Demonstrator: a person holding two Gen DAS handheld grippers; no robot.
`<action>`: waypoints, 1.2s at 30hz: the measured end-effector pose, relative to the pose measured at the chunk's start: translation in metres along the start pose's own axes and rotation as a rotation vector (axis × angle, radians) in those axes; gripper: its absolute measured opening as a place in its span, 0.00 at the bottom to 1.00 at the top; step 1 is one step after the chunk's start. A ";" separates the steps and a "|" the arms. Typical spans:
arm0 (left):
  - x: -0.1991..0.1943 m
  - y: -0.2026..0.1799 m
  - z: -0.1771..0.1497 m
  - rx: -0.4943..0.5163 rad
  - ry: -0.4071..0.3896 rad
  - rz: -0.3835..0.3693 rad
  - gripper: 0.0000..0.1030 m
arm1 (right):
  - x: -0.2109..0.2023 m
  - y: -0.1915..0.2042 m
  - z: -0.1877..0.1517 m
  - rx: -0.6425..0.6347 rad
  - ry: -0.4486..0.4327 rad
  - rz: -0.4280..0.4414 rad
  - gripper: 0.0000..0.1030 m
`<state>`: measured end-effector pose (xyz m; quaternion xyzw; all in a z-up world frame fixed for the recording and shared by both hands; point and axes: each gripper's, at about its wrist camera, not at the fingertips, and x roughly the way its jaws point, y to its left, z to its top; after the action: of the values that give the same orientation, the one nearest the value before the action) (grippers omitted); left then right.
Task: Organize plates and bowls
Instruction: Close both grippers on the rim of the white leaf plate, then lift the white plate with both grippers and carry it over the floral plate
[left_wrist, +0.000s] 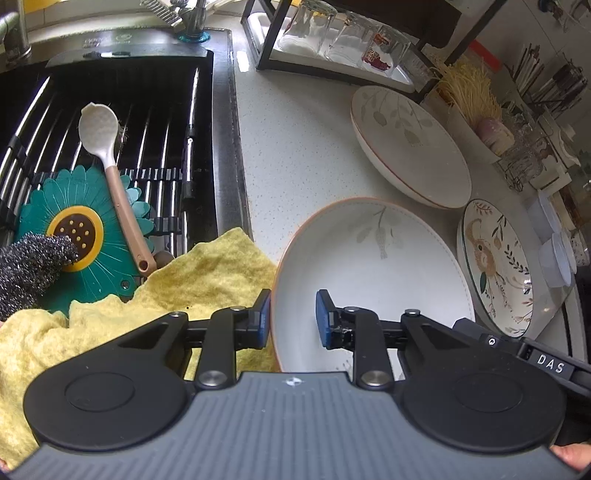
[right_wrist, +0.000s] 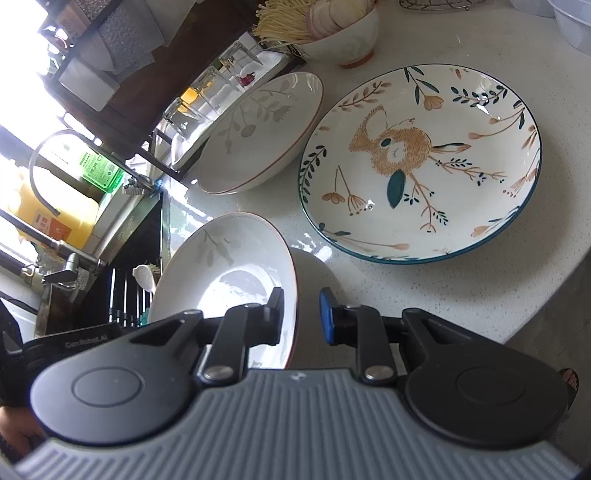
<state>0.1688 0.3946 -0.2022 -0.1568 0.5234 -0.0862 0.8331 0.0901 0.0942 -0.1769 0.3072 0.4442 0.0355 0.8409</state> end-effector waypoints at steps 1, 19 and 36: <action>0.001 0.003 0.001 -0.018 0.002 -0.008 0.26 | 0.002 0.000 0.001 -0.002 0.005 -0.002 0.19; -0.013 -0.002 0.000 0.039 -0.012 -0.030 0.18 | -0.003 0.021 0.007 -0.153 0.005 -0.033 0.10; -0.056 -0.049 -0.015 -0.007 -0.130 -0.080 0.18 | -0.050 0.015 0.043 -0.255 0.017 0.008 0.10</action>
<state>0.1314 0.3634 -0.1439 -0.1855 0.4617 -0.1071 0.8608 0.0957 0.0692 -0.1141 0.1994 0.4418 0.0977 0.8692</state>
